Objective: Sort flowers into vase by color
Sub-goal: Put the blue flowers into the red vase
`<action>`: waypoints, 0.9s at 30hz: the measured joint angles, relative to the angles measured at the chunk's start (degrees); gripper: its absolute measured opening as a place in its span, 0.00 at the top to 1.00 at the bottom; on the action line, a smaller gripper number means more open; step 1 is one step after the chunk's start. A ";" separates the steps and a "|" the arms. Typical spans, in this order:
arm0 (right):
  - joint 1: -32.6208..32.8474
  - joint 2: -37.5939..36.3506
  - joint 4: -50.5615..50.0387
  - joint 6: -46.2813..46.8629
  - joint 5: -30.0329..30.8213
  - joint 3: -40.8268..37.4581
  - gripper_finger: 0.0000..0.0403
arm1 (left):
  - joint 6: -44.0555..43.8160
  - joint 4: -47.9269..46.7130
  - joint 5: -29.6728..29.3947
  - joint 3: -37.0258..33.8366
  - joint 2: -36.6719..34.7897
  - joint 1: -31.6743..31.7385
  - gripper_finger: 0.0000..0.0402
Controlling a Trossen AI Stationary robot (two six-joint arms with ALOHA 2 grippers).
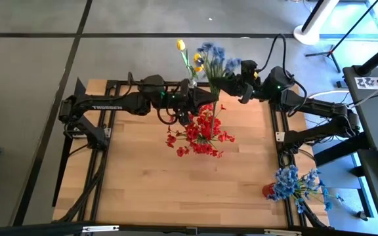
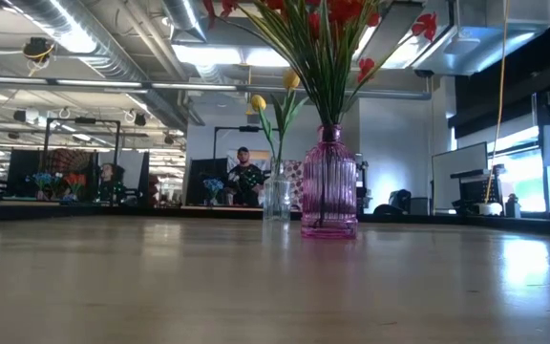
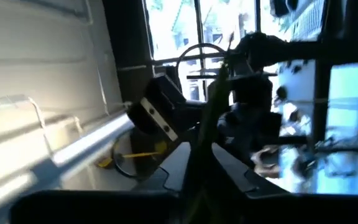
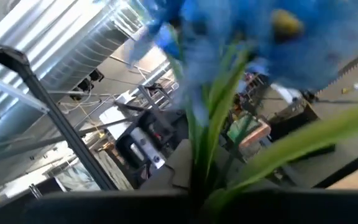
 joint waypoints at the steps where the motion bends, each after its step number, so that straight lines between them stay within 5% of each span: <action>1: 0.01 -0.03 0.19 -0.96 0.02 0.03 0.96 | -2.35 -0.02 -0.19 0.00 0.00 -0.03 0.88; 16: -0.07 -1.24 4.77 -7.11 -1.53 -0.13 0.96 | -21.86 1.22 -7.76 0.00 -0.87 -0.44 0.56; 22: 0.71 -5.17 8.32 -6.41 -4.50 -0.11 0.99 | -21.75 4.49 -16.82 0.09 -1.98 0.68 0.52; 27: 2.58 -8.66 8.10 -12.36 -6.25 -0.11 0.98 | -31.25 4.74 -17.36 0.07 -5.45 2.55 0.52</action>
